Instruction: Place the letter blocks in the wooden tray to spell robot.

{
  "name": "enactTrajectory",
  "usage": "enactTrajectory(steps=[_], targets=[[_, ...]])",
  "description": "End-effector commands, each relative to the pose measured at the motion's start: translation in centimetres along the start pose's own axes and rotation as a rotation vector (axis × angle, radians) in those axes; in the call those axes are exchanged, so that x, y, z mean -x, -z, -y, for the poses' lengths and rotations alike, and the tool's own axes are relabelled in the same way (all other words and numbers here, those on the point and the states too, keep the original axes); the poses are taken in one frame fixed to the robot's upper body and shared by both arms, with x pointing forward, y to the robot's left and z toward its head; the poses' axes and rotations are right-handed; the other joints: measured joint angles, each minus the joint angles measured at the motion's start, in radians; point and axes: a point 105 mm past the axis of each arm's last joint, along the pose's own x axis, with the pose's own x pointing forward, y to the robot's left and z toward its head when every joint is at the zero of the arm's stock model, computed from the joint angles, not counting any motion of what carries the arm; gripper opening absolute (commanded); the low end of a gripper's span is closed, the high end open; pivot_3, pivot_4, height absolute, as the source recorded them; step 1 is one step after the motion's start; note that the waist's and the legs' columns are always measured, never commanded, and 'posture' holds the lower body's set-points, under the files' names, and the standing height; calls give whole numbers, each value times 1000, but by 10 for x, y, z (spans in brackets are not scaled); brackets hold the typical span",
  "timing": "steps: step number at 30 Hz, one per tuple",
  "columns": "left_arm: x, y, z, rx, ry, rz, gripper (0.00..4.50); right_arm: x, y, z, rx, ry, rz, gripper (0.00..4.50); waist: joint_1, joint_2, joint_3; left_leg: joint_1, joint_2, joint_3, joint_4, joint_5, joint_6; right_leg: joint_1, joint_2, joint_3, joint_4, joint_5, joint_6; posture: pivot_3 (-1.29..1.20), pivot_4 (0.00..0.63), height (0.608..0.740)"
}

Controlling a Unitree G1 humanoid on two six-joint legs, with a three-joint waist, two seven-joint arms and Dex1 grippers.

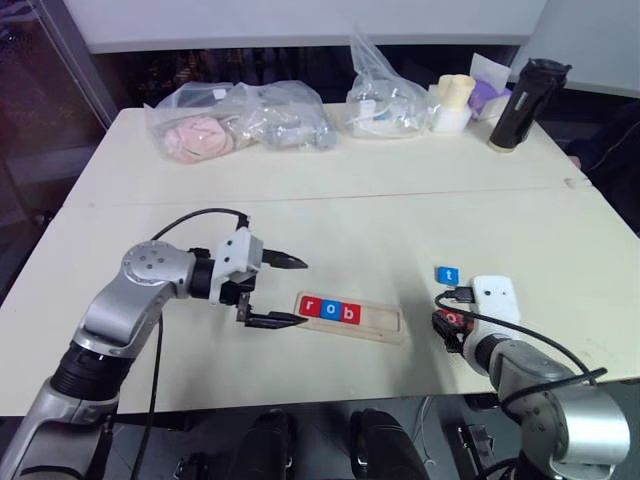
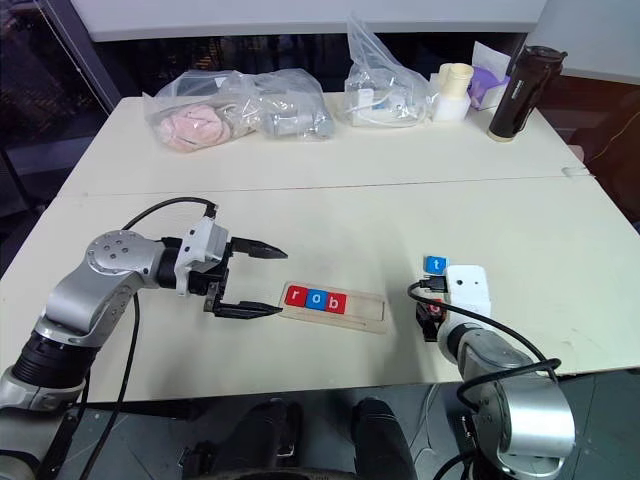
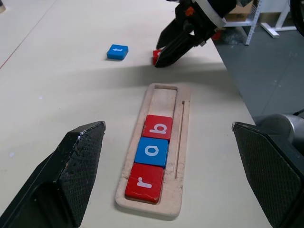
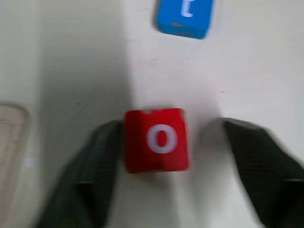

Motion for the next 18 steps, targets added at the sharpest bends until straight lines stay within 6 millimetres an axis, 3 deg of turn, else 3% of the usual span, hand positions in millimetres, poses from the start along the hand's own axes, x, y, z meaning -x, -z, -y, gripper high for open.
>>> enactTrajectory(steps=[1, 5, 8, 11, 18], targets=[[1, -6, -1, -36, -6, 10, 4500, 6, -19, 0, 199, -115, 38, 4435, -1, 0, 0, 0, 0, 0, 0, 0, 0, 0, 0, 0, 0, 0, 0, 0, 150, 740], [0, -5, -1, -36, -4, 14, 4500, 27, -46, -13, 506, -486, 119, 4435, 0, 0, 1, -1, 0, 0, 0, 0, 0, 1, 0, -1, -5, 0, 0, 0, 150, 740], [0, -6, -1, -37, -1, 15, 4500, 44, -34, -11, 786, -736, 71, 4435, 6, -1, 1, -1, 1, -1, -3, 0, 1, 3, 1, -2, -10, 0, 1, 0, 150, 740], [1, -5, -2, -41, 1, 11, 4500, 37, -30, 11, 934, -758, 13, 4435, 6, -2, 1, -2, 0, -2, -4, -1, 3, 5, 2, -3, -13, 0, 5, 0, 150, 740], [3, -6, -1, -45, -6, 8, 4500, -4, -51, 42, 952, -740, 18, 4435, 3, -5, 3, -1, 0, 4, 2, -3, 6, 6, -1, 0, -13, 2, 3, 0, 150, 740]])
